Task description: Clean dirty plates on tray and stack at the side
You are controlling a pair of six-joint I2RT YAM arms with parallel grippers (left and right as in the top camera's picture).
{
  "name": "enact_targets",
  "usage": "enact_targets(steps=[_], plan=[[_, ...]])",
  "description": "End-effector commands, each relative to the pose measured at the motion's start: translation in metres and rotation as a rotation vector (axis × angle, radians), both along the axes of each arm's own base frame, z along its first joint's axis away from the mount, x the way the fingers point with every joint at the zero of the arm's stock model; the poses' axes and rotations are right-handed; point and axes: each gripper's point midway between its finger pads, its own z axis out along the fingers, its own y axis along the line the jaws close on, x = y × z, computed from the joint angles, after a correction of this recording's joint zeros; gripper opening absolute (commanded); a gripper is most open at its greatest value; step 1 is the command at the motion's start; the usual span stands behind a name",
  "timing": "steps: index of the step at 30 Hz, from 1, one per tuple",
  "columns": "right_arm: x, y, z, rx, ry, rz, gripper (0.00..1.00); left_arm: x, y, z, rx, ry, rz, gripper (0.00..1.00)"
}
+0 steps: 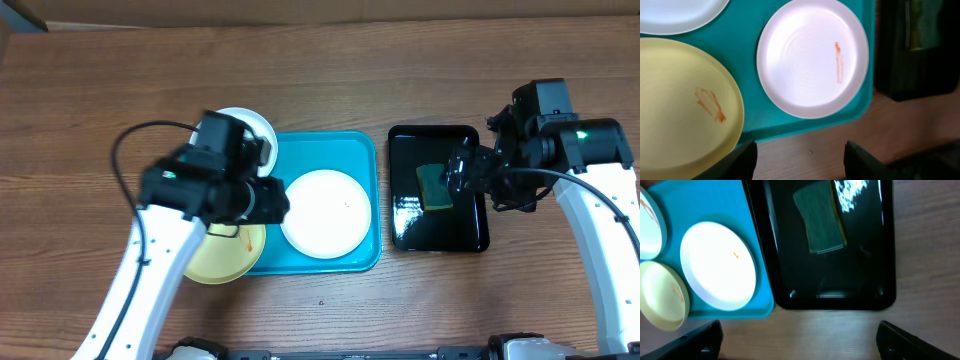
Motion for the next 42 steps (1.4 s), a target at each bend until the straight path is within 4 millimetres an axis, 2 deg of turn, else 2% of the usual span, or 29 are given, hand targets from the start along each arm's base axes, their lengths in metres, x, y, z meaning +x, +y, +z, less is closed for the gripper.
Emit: enact_targets(steps=[1,4,7,10,16,21,26,35,42], plan=[[0.0,-0.002,-0.011,-0.009,-0.002,0.0,0.95,0.004,0.007,-0.03,0.105,-0.005,0.107,0.57],[0.005,-0.004,-0.027,-0.027,-0.013,-0.003,0.88,0.014,0.003,-0.05,0.121,-0.038,0.149,0.57],[0.011,-0.01,-0.043,-0.057,-0.033,-0.017,0.73,0.022,0.001,-0.07,0.128,-0.042,0.172,0.55],[0.018,-0.007,-0.054,-0.05,-0.057,-0.037,0.63,0.029,-0.001,-0.086,0.138,-0.025,0.171,0.53],[0.029,0.003,-0.082,-0.101,-0.107,0.008,0.66,0.032,-0.003,-0.117,0.174,0.044,0.164,0.52],[0.035,-0.003,-0.113,-0.259,-0.077,0.039,0.71,0.031,-0.003,-0.138,0.2,0.094,0.16,0.52],[0.042,0.0,-0.134,-0.275,-0.05,0.051,0.73,0.034,-0.004,-0.144,0.202,0.096,0.158,0.51],[0.039,0.0,-0.165,-0.289,0.029,0.065,0.75,0.035,0.001,-0.145,0.227,0.086,0.166,0.45],[0.033,0.001,-0.17,-0.285,0.063,0.071,0.75,0.03,-0.004,-0.153,0.23,0.101,0.157,0.38]])
